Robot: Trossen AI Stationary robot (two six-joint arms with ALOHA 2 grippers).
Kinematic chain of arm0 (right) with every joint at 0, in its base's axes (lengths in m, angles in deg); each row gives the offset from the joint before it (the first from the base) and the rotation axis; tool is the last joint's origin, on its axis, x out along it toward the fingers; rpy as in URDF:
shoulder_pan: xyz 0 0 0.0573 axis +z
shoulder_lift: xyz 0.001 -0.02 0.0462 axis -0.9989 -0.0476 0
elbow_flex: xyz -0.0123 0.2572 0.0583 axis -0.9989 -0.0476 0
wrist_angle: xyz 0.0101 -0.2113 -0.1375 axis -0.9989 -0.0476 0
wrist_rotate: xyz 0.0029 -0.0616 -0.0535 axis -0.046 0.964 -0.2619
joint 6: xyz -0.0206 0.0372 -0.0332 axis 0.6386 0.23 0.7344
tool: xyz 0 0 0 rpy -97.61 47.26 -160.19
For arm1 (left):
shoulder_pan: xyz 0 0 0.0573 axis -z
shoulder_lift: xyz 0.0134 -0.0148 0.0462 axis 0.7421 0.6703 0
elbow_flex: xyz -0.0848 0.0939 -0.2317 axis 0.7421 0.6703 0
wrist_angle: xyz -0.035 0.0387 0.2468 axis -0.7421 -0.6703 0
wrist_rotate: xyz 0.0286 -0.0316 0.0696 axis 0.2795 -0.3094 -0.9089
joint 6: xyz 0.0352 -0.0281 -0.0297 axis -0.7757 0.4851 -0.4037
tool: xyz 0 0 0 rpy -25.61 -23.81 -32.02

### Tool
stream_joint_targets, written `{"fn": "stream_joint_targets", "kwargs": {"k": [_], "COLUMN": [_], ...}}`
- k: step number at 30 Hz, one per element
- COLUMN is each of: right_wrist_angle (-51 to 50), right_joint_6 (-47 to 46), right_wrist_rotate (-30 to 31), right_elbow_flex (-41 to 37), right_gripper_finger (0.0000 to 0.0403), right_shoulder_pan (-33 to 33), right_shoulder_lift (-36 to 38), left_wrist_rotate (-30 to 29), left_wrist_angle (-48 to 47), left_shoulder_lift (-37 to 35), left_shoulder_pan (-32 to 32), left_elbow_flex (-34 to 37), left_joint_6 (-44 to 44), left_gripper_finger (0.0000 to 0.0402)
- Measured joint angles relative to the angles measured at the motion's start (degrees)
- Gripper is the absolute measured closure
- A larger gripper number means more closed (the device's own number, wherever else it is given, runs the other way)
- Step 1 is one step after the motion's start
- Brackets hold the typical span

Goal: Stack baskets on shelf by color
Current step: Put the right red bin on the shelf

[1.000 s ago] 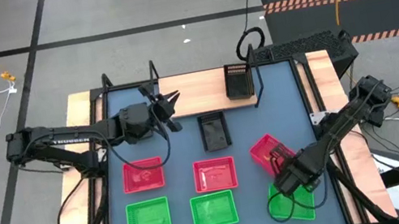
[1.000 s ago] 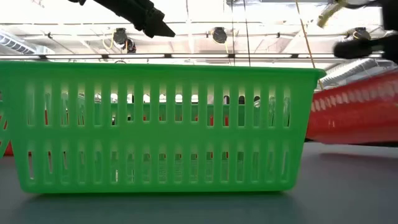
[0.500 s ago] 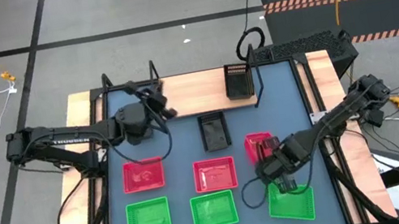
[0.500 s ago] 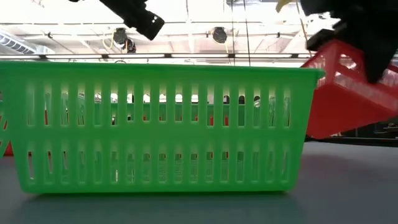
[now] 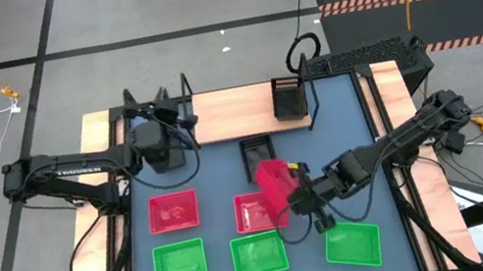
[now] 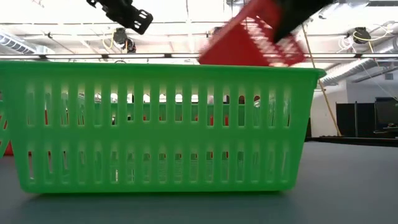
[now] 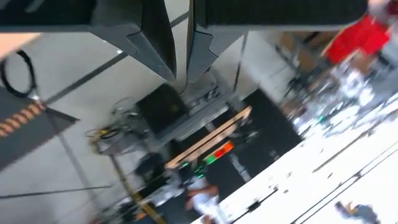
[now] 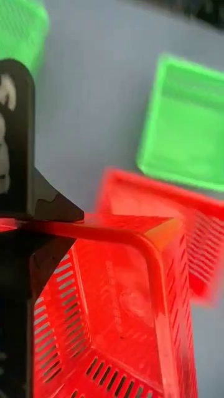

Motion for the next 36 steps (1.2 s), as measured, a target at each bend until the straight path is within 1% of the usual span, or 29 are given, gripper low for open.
{"fn": "stream_joint_targets", "kwargs": {"k": [1,3,5,7,10,13,15,18,23,26,29,36], "right_wrist_angle": [2.1,7.2,12.0,14.1,9.3,7.5,6.2,5.0,2.8,2.2,3.4,5.9], "right_joint_6": [2.2,2.5,0.7,-1.0,0.6,3.1,3.1,3.0,3.9,3.4,4.8,7.4], "right_wrist_rotate": [2.7,8.5,11.1,11.3,11.3,11.4,11.3,11.4,10.8,8.2,6.6,5.3], "right_elbow_flex": [0.0,0.1,0.6,3.2,8.6,14.6,17.8,20.5,20.1,18.4,16.6,11.7], "right_gripper_finger": [0.0402,0.0402,0.0402,0.0401,0.0401,0.0401,0.0401,0.0401,0.0401,0.0401,0.0401,0.0401], "right_shoulder_pan": [-0.8,-3.3,-7.1,-10.9,-16.0,-20.8,-23.9,-27.8,-32.4,-34.0,-34.7,-35.3], "right_shoulder_lift": [-0.3,-1.4,-3.3,-6.5,-11.5,-16.1,-18.5,-20.7,-21.1,-20.6,-20.5,-20.5], "left_wrist_rotate": [0.1,1.9,4.6,5.9,6.3,6.5,6.5,6.5,6.5,6.5,6.5,6.6], "left_wrist_angle": [-0.4,-0.2,-0.8,-1.9,-4.0,-9.2,-13.2,-17.6,-22.3,-23.0,-23.0,-23.1], "left_shoulder_lift": [-0.6,-1.3,-1.8,-2.1,-2.3,-2.6,-2.8,-3.1,-3.5,-3.5,-3.5,-3.5], "left_shoulder_pan": [-0.4,-1.1,-1.9,-2.8,-3.6,-4.3,-5.0,-5.7,-6.9,-7.4,-7.6,-7.5], "left_elbow_flex": [0.0,0.0,0.0,0.0,0.0,0.0,0.0,0.0,0.0,0.0,0.0,0.0], "left_joint_6": [1.1,2.7,3.2,3.4,5.4,6.9,7.2,9.8,11.9,12.2,12.2,12.1], "left_gripper_finger": [0.0360,0.0360,0.0360,0.0360,0.0360,0.0360,0.0360,0.0360,0.0360,0.0360,0.0360,0.0360]}}
